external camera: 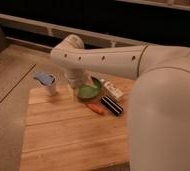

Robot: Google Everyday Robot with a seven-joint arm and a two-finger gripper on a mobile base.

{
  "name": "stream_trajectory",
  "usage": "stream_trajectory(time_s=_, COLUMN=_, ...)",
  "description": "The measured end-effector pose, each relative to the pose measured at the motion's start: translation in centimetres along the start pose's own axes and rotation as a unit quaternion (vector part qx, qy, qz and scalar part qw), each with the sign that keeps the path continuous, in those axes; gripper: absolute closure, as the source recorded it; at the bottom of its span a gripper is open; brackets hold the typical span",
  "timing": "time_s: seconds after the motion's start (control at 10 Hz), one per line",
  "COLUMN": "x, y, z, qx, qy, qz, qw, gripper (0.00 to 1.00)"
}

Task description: Place the pepper in the ceramic bowl

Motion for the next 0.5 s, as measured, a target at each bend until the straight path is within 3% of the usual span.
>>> stream_trajectory(time_s=0.2, x=0.0, y=-0.6, z=3.7, qx=-0.024, qy=-0.014, qz=0.041, qw=0.9988, gripper=0.35)
stream_trajectory(time_s=0.5, x=0.0, y=-2.5, z=8.4, qx=-0.07, qy=-0.045, qz=0.105, qw=0.9909, gripper=0.35)
